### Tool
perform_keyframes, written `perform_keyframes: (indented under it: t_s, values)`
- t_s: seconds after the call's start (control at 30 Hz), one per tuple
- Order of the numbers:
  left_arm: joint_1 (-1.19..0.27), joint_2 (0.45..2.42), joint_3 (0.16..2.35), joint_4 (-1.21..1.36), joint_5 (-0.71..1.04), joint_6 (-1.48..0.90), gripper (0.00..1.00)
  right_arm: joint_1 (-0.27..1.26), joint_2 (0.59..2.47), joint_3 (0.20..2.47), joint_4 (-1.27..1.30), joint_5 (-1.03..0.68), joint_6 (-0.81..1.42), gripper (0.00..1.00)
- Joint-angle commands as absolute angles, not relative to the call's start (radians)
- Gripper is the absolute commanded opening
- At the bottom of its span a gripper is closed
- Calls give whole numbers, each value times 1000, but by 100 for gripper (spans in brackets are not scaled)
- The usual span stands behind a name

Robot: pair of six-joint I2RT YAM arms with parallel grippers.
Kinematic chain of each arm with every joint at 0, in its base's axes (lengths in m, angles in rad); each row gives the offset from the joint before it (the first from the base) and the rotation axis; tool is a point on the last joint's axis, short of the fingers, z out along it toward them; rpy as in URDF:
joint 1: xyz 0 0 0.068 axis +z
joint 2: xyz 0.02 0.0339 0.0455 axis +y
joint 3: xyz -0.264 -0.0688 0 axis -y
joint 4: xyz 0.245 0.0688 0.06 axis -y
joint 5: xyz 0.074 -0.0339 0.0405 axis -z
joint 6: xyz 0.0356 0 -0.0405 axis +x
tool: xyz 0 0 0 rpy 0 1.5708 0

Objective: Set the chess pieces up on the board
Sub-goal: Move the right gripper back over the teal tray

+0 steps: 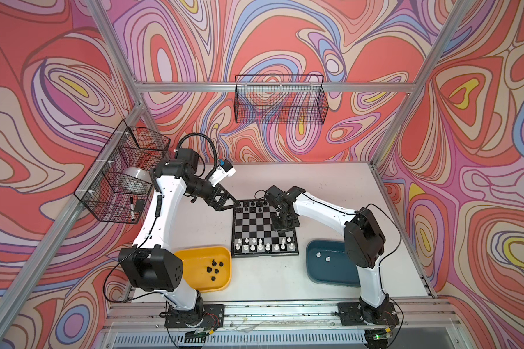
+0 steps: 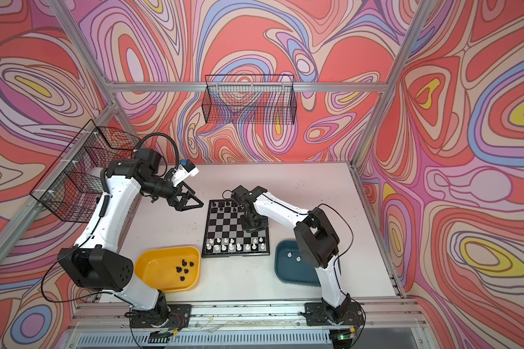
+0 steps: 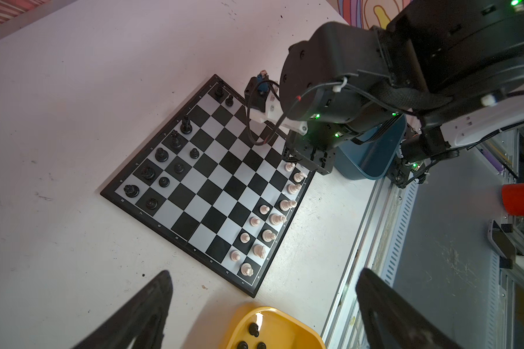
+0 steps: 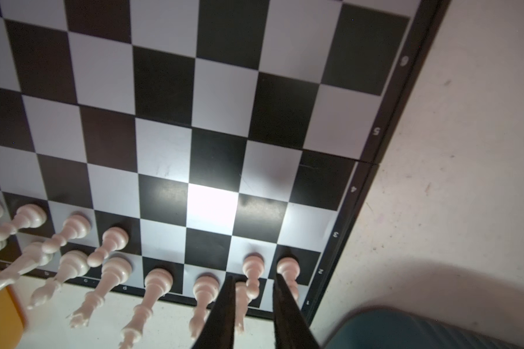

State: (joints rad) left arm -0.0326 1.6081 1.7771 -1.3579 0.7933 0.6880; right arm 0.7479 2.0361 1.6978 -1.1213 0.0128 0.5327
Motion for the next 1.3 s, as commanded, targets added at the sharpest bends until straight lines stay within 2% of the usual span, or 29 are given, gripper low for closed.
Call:
perform_keyframes:
  t_s: [0.0,0.23,0.57,0.83,1.27]
  values:
    - [-65,1618,1816,-1416,766,729,95,752,1919,1674,-1160,99,564,23]
    - [-181,1664,1868,-1431,731,729,95,722,1685,1471,-1163,160,656,22]
    - [-315,1728,1919,-1440,704,729,94,600,1378,1095,-1098,97,761,19]
    - [-401,1773,1928,-1422,687,721,93,556,1285,902,-1044,50,798,19]
    - [-452,1822,1963,-1388,671,701,90,504,1250,787,-983,16,806,19]
